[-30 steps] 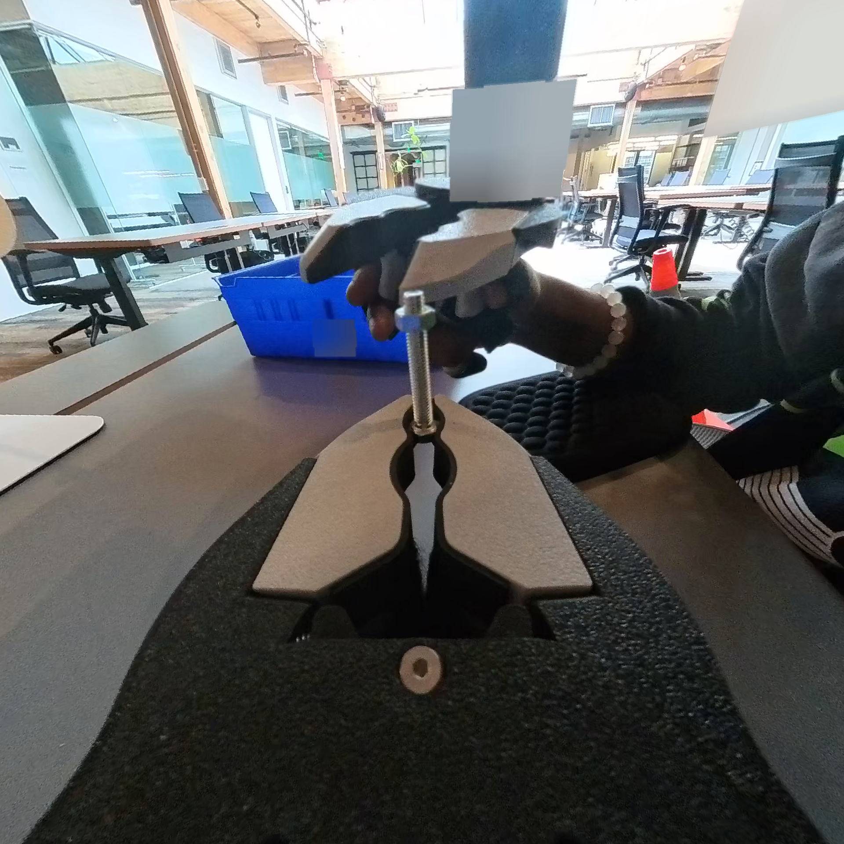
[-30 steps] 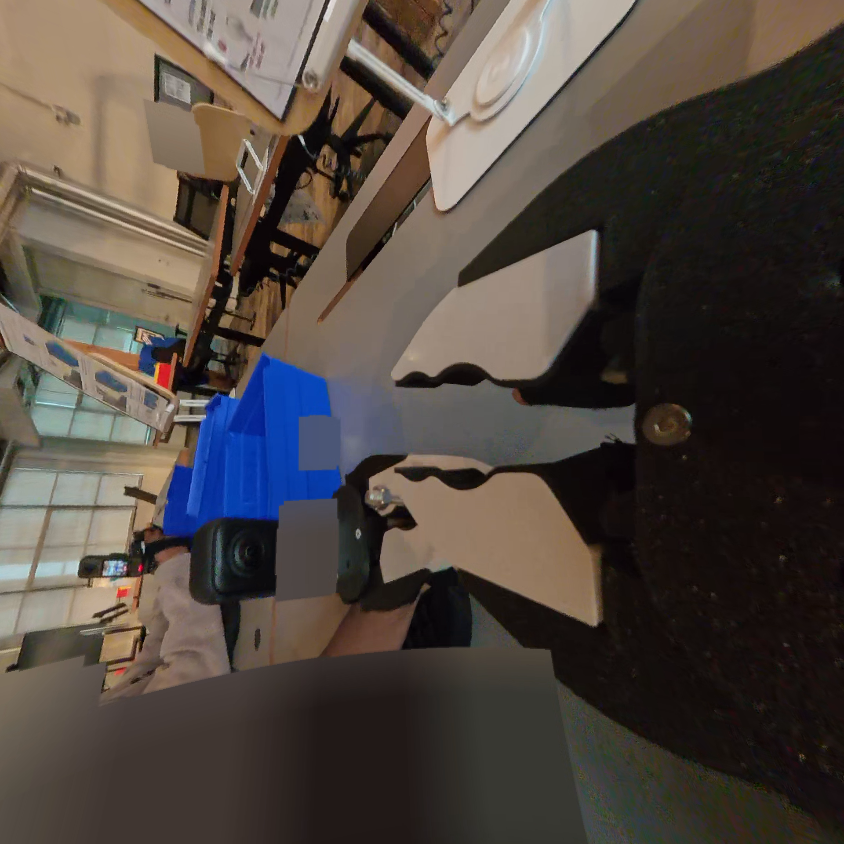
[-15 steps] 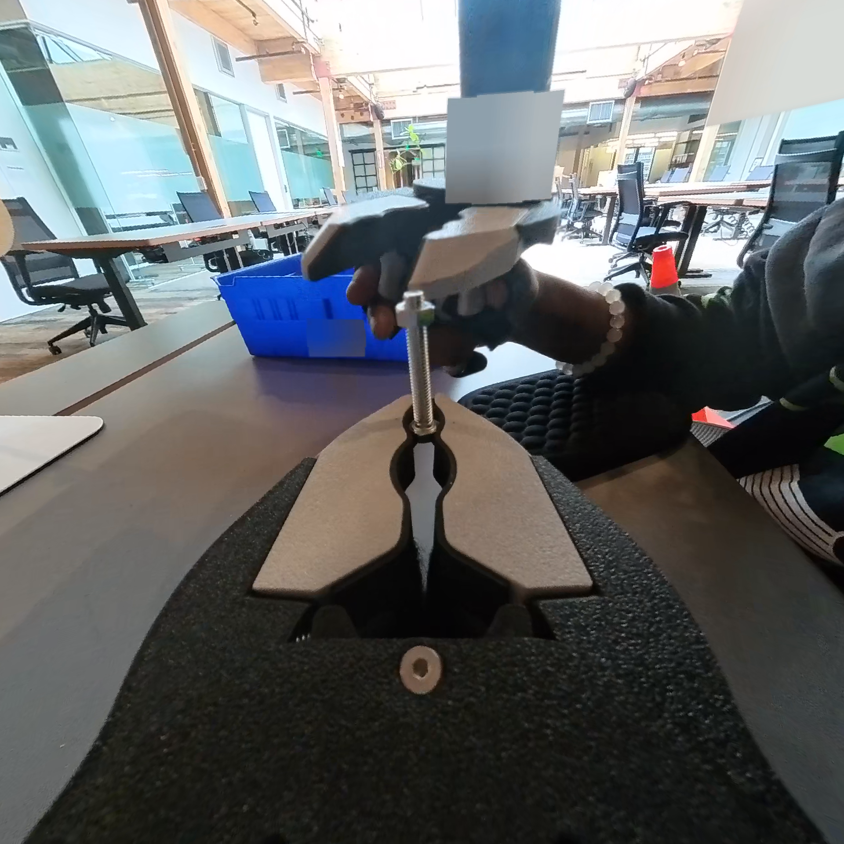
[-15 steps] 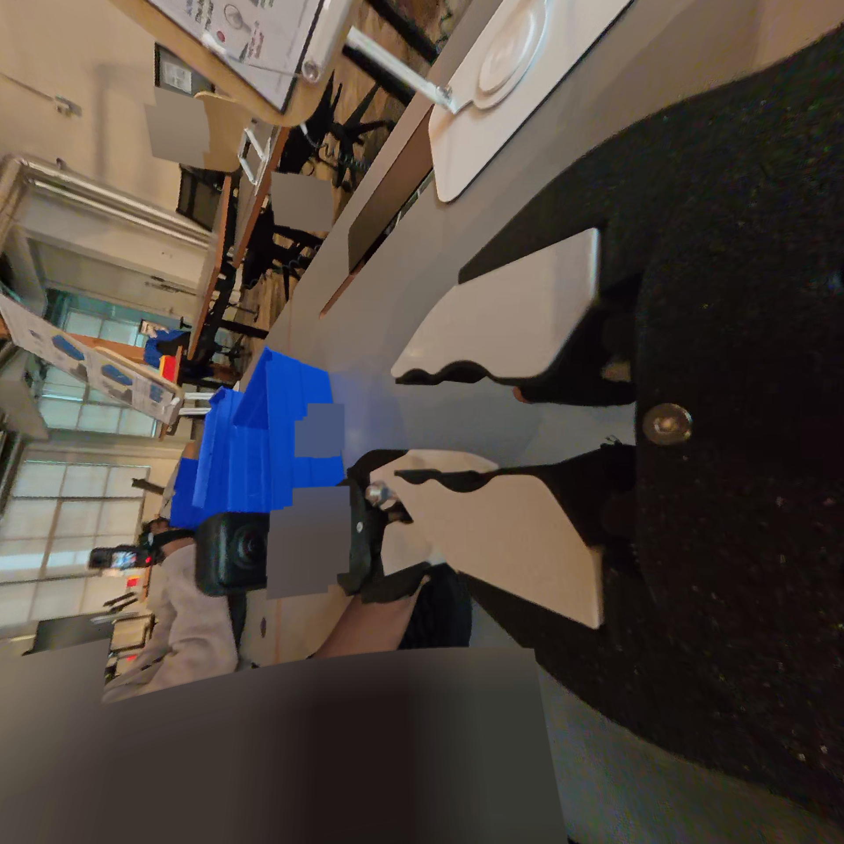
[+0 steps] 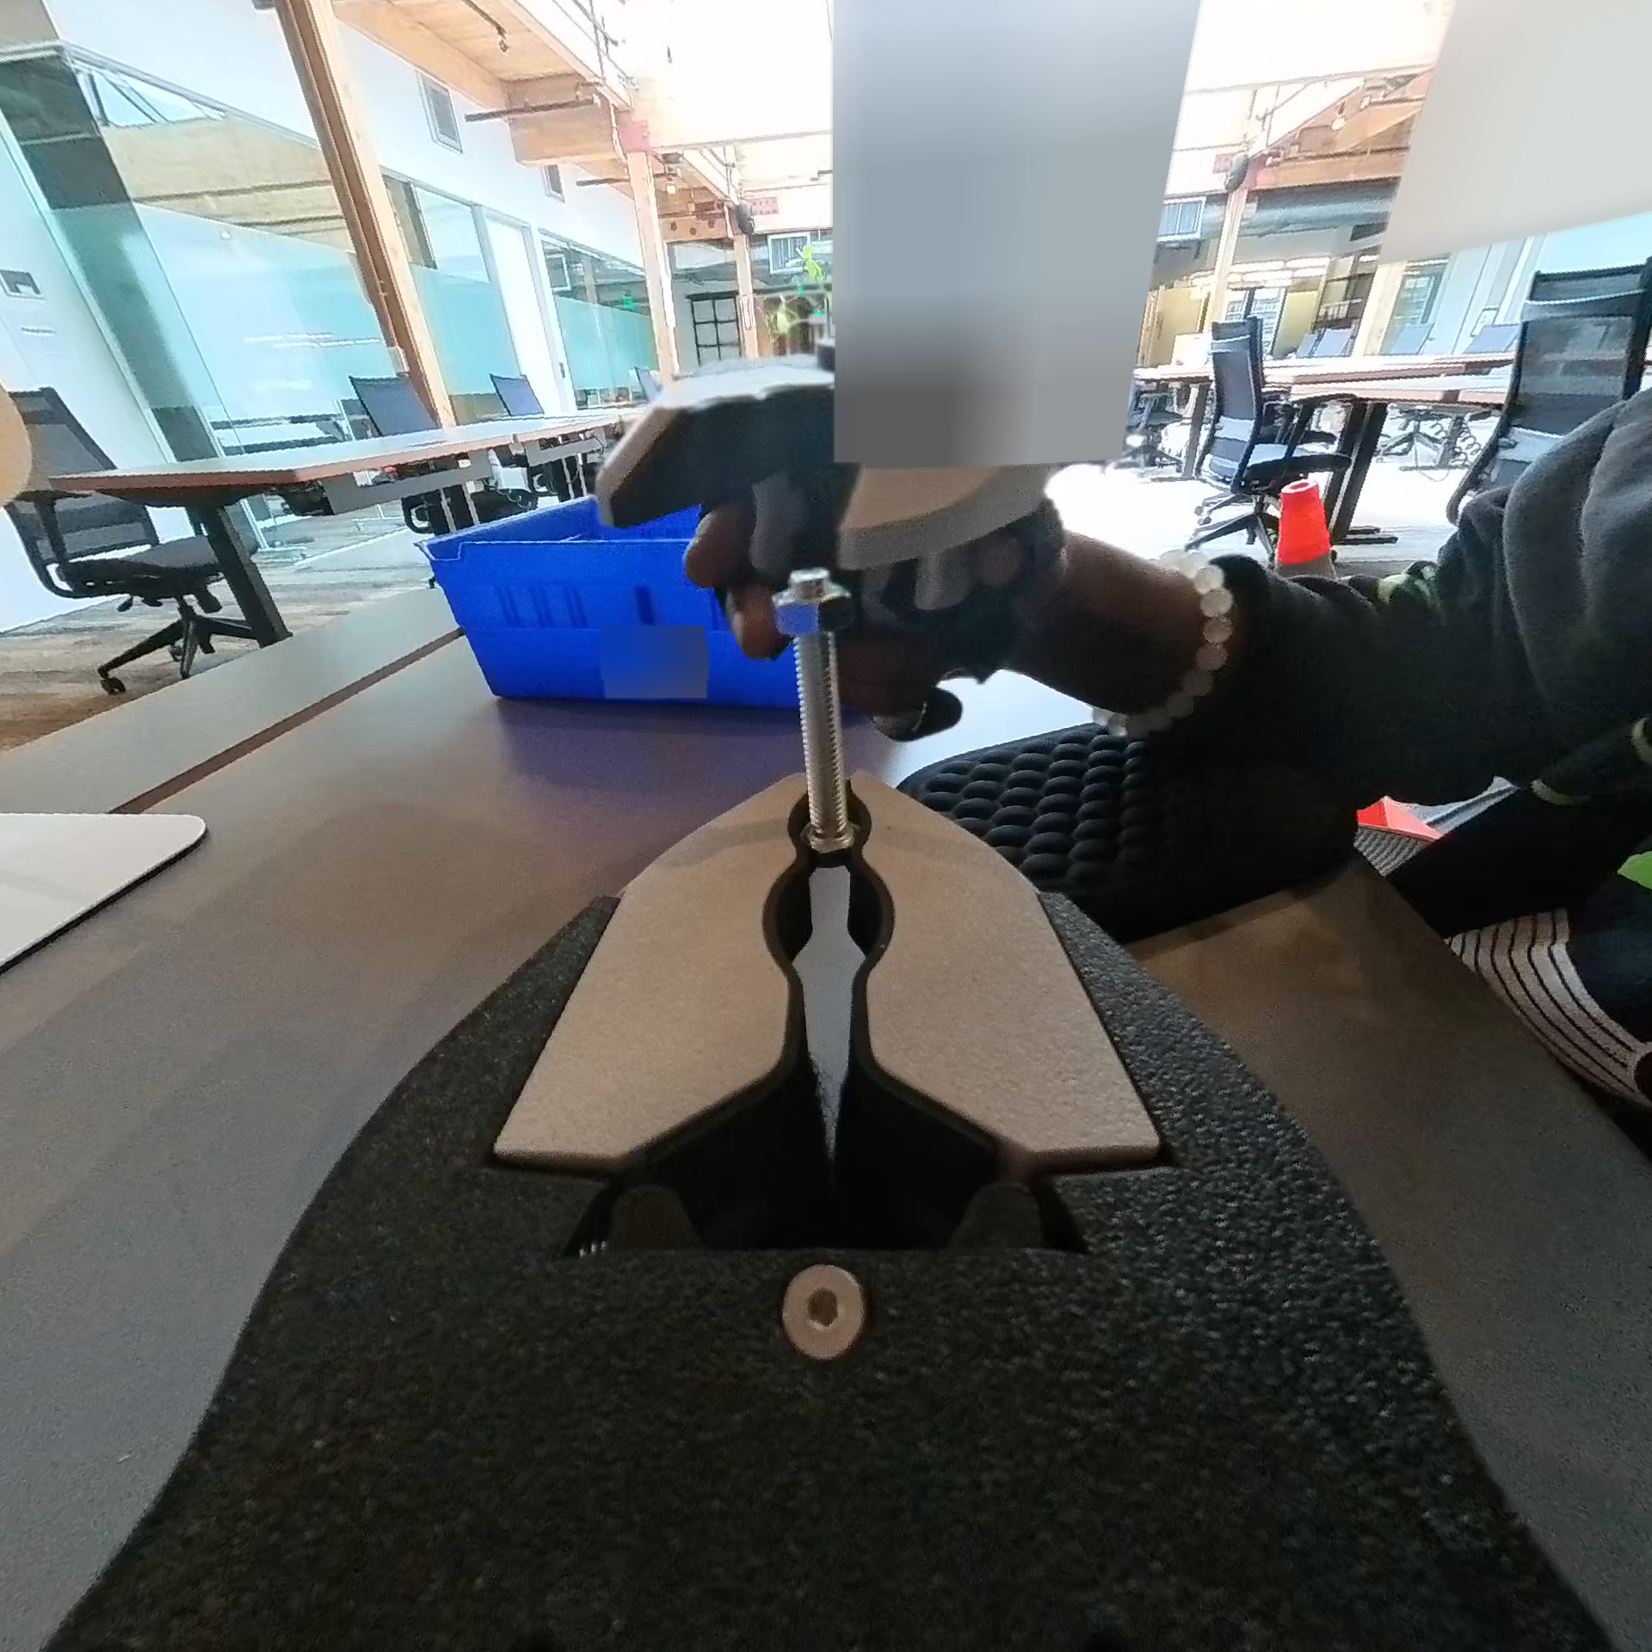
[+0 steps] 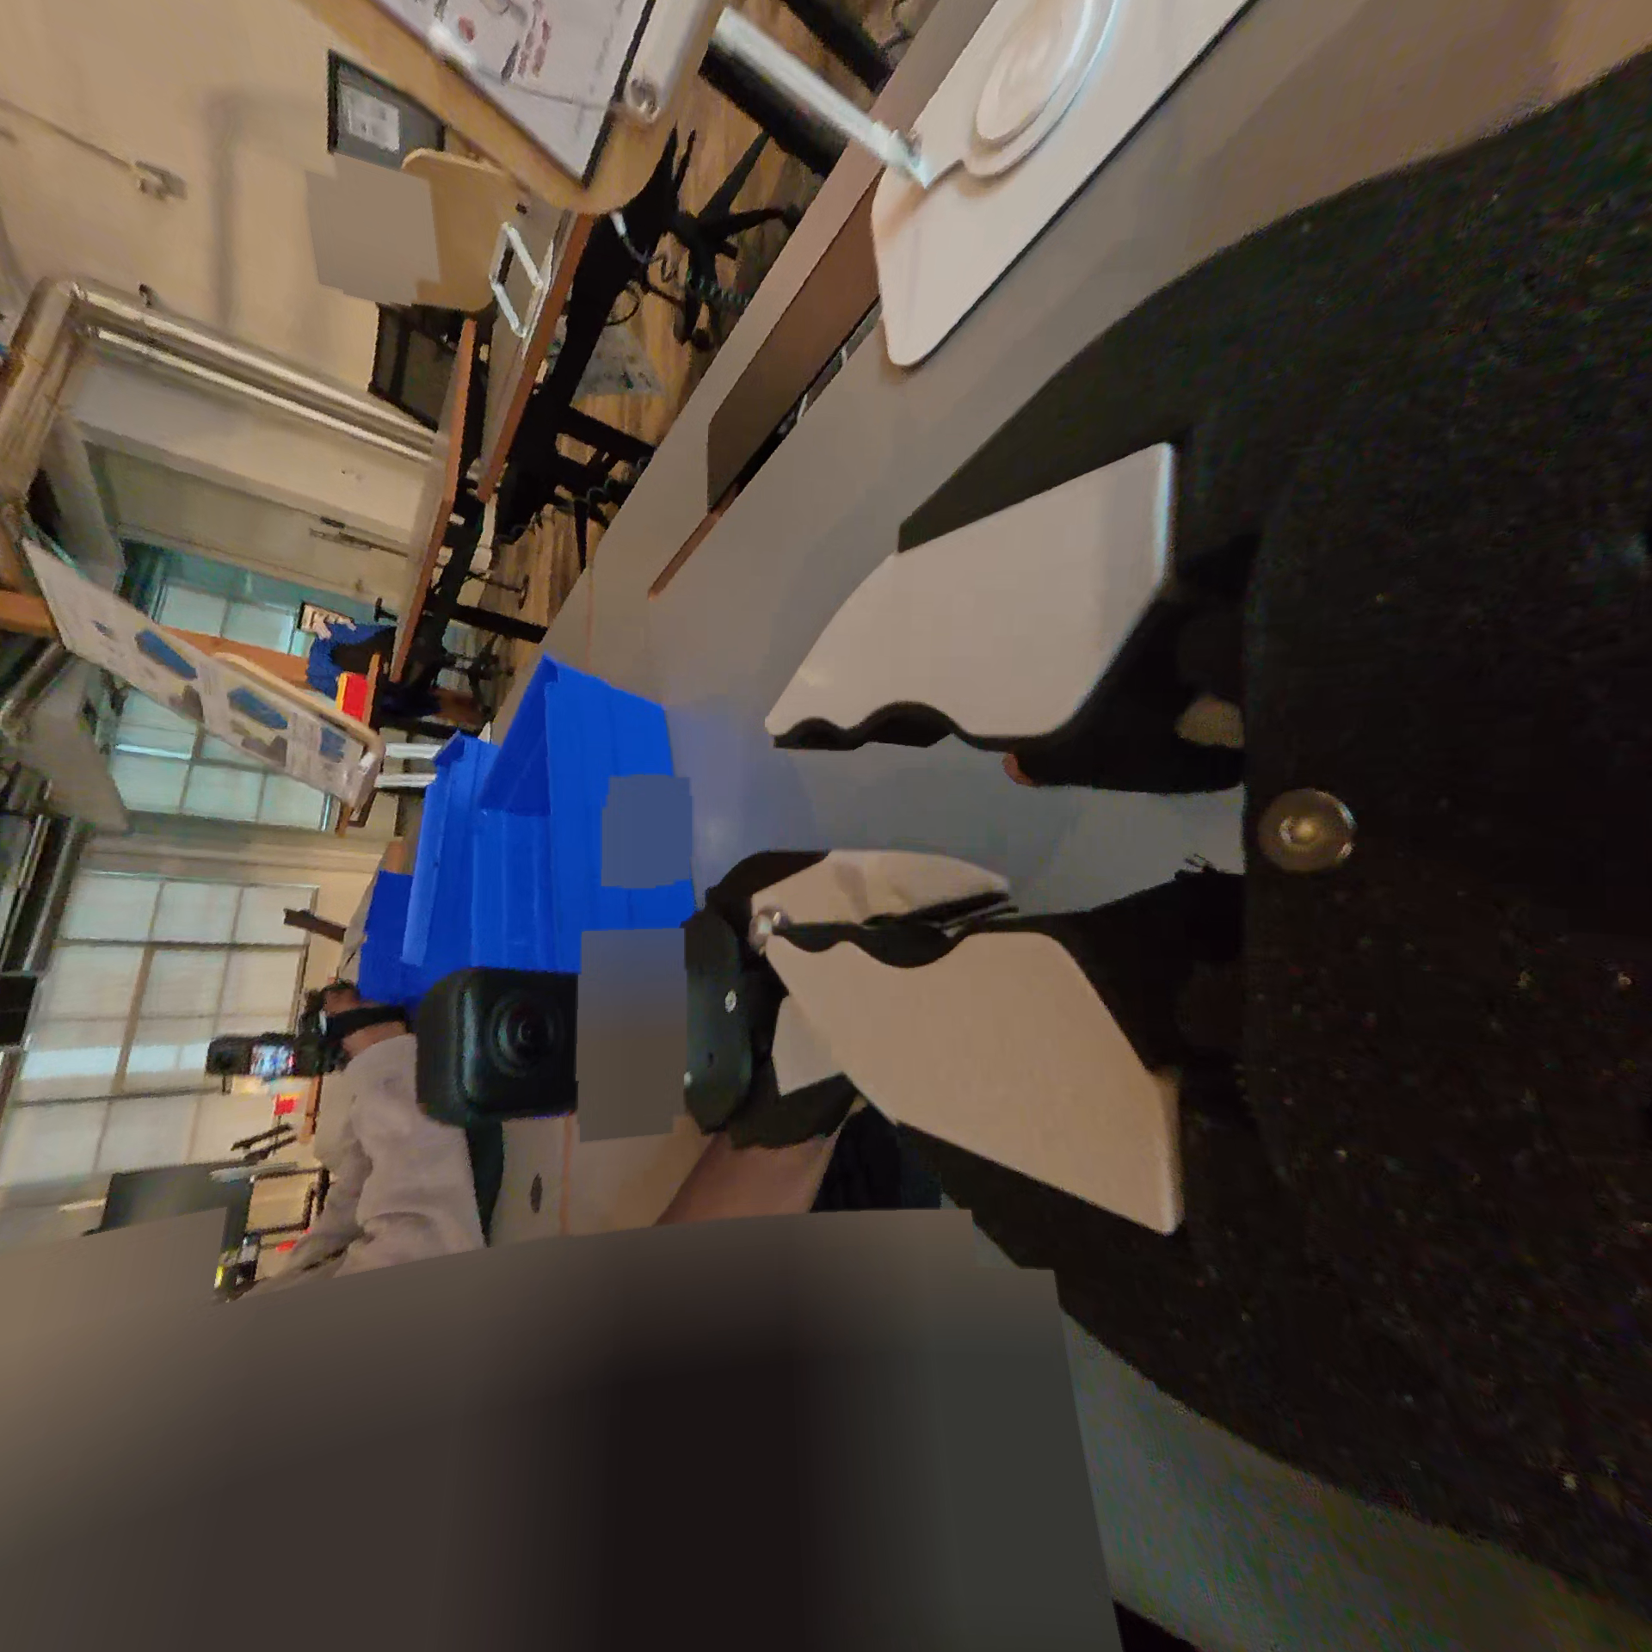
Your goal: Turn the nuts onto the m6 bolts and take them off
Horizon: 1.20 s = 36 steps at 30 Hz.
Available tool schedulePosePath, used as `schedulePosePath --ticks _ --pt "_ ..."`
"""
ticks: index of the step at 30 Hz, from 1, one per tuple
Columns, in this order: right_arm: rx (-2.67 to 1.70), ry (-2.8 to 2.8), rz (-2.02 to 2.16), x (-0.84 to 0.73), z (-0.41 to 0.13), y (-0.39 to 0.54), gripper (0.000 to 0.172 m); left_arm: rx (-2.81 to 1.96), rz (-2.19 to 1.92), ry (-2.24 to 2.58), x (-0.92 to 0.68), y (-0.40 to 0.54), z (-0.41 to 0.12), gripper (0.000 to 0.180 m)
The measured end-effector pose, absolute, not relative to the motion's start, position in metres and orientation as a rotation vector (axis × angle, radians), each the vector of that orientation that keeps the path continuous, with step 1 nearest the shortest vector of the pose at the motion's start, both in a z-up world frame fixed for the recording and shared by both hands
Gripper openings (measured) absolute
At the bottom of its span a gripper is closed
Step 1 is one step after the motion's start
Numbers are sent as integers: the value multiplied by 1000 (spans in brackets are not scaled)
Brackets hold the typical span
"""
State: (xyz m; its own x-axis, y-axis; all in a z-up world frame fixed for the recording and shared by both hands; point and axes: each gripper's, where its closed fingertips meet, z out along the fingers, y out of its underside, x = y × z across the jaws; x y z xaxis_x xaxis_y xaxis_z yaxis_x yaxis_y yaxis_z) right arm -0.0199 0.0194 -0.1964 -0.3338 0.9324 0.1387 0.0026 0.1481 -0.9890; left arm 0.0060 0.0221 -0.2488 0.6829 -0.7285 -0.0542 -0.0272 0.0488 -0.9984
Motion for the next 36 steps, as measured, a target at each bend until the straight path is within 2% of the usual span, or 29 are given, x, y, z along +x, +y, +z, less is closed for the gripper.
schedulePosePath --ticks 19,21,29,36 --pt "-940 -1591 1252 -28 -204 14 40 -1438 -600 671 6 22 -249 3" --pt "-975 -1538 1269 -22 -202 27 34 -1436 -604 666 5 22 -248 3" --pt "-912 -1609 1264 -31 -201 3 38 -1437 -599 675 6 22 -249 3" --pt "-953 -1530 1320 -18 -197 25 35 -1438 -600 670 6 22 -248 3"
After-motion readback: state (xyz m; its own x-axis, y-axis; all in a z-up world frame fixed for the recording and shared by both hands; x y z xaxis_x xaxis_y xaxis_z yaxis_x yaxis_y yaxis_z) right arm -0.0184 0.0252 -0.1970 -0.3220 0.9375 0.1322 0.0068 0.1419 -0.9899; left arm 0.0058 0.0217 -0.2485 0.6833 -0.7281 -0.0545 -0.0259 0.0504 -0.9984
